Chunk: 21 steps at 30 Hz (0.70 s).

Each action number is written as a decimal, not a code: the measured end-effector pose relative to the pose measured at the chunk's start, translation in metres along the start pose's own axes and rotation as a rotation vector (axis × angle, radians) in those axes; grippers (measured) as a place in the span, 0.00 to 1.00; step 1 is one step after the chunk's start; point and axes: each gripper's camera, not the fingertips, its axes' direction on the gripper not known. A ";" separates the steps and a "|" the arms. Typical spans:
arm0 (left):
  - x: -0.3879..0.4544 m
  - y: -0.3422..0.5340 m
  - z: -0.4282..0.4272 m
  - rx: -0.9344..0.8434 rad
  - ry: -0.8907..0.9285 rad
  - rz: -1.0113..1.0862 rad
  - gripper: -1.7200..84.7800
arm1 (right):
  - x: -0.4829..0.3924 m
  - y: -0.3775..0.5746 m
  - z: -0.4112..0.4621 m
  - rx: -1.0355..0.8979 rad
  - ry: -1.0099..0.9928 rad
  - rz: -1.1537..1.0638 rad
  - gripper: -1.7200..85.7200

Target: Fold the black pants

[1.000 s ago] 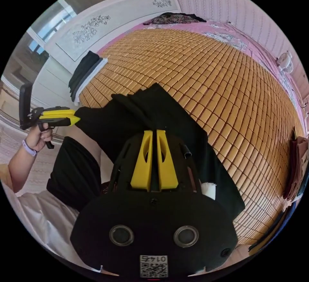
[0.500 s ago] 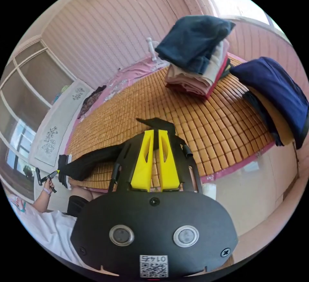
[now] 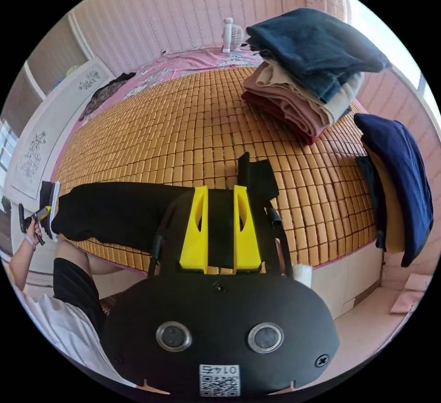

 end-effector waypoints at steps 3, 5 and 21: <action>0.012 -0.022 0.026 -0.104 -0.067 0.003 0.14 | -0.018 -0.007 0.046 -0.202 0.173 -0.032 0.12; 0.013 -0.032 0.039 -0.146 -0.153 -0.057 0.14 | -0.020 -0.002 0.043 -0.110 0.159 -0.031 0.10; 0.009 -0.075 -0.037 0.205 0.062 0.067 0.01 | 0.025 -0.019 -0.056 0.266 -0.159 0.049 0.03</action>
